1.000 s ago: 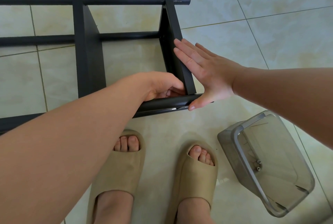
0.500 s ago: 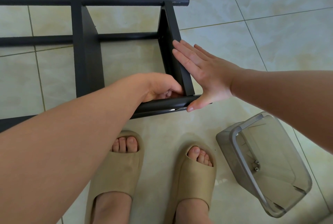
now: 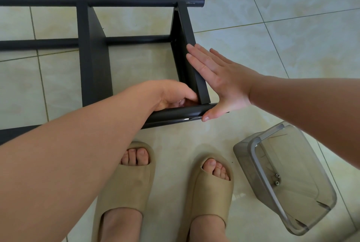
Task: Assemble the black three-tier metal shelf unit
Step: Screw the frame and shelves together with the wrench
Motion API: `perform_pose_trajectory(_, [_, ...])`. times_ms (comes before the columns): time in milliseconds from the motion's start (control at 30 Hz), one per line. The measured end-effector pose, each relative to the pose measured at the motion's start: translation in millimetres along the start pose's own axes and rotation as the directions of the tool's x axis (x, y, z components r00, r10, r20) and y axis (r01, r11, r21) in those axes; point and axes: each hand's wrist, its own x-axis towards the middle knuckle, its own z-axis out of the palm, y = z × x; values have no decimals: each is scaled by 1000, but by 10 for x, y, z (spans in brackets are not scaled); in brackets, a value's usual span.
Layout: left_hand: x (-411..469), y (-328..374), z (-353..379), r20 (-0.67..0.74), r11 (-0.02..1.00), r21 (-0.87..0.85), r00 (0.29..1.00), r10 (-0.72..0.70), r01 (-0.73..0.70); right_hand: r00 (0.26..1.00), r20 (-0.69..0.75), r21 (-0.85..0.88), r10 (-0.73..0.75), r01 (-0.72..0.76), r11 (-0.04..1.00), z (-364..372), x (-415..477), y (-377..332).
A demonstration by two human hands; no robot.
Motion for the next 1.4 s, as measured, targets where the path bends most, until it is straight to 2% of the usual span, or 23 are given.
perform_pose_trajectory(67, [3, -6, 7, -18, 999, 33, 1000, 0, 1, 1000, -3, 4, -3, 3, 1000, 4, 0, -4])
perform_pose_trajectory(167, [1, -20, 12, -48, 999, -11, 998, 35, -35, 1000, -7, 8, -4, 4, 1000, 7, -3, -5])
perform_pose_trajectory(300, [3, -38, -8, -9, 996, -75, 999, 52, -52, 1000, -7, 7, -1, 1, 1000, 6, -2, -1])
perform_pose_trajectory(600, [-90, 38, 26, 39, 999, -47, 999, 4, -2, 1000, -4, 12, 1, -1, 1000, 3, 3, 3])
perform_pose_trajectory(800, [-56, -4, 25, -39, 999, -5, 998, 45, -46, 1000, -1, 9, 3, -3, 1000, 0, 1, -8])
perform_pose_trajectory(933, [-83, -10, 16, 30, 997, -66, 999, 45, -43, 1000, -1, 12, 1, -1, 1000, -7, -4, -9])
perform_pose_trajectory(1100, [-104, 39, 54, 15, 998, -58, 999, 33, -32, 1000, 3, 13, 3, -3, 1000, -6, -1, -4])
perform_pose_trajectory(1233, [-78, 23, 58, -84, 998, 27, 995, 50, -48, 1000, 4, 11, 5, -5, 1000, -5, -2, -6])
perform_pose_trajectory(1400, [-69, 14, 46, -60, 997, -47, 997, 54, -57, 1000, 9, 3, 10, -10, 1000, -14, -1, -1])
